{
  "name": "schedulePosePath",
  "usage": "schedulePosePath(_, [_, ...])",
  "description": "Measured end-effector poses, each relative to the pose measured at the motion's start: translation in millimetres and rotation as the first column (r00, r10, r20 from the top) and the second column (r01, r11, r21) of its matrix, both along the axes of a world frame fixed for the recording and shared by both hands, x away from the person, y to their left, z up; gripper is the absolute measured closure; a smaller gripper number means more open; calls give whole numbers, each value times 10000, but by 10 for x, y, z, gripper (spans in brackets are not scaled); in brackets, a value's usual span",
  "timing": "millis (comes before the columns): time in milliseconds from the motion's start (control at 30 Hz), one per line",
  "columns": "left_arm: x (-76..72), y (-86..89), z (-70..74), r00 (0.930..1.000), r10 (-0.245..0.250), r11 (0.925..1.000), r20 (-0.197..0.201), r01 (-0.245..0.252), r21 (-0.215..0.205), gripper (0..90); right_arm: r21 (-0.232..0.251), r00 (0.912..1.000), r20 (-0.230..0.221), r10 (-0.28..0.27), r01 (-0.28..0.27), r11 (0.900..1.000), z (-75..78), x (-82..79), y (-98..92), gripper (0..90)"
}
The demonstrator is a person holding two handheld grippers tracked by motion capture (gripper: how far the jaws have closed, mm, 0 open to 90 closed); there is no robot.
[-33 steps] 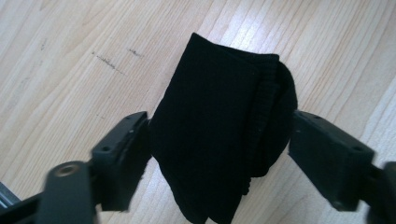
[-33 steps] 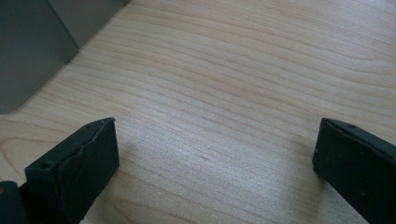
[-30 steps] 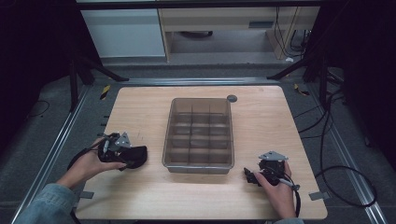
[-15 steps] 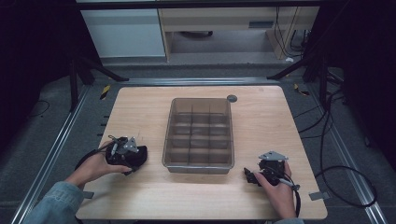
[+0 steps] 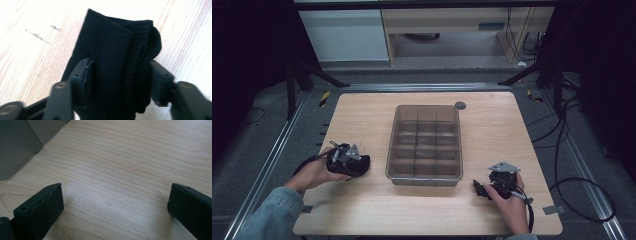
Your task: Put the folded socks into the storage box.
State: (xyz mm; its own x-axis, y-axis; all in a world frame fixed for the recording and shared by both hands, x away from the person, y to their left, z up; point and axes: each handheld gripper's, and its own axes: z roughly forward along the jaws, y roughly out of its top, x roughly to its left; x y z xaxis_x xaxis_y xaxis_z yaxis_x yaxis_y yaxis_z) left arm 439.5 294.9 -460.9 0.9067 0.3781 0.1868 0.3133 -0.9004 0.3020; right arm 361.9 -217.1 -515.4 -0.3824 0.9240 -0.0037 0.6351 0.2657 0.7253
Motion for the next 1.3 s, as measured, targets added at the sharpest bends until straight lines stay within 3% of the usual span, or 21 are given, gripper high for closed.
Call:
schedulePosePath(33, [18,31,13,9999,137,9995,-99,-139,-266,474,1,10000,1,3,-3,10000,0,0,0,6])
schedulePosePath(133, [44,66,46,9991,173,9986,-375,-191,-484,554,2,10000,-2,5,-5,10000,0,0,0,6])
schedulePosePath(267, [61,66,66,9983,109,9987,-565,-136,-483,625,1,10000,-3,5,-5,10000,0,0,0,6])
schedulePosePath(400, [87,78,109,9971,116,9981,-758,-162,-596,644,0,10000,0,5,-5,10000,0,0,0,6])
schedulePosePath(433, [88,97,144,9958,107,9965,-905,-180,-813,646,4,10000,-1,4,-4,10000,0,0,0,6])
schedulePosePath(567, [60,104,170,9951,80,9977,-990,-146,-665,647,4,10000,-3,3,-3,10000,0,0,0,6])
schedulePosePath(933, [1,61,348,9967,-33,9971,-807,-28,-765,646,1,10000,-1,5,-5,10000,0,0,0,6])
schedulePosePath(1300, [-93,-153,683,9964,-609,9972,-594,581,-468,647,-12,10000,3,1,-1,10000,0,2,0,5])
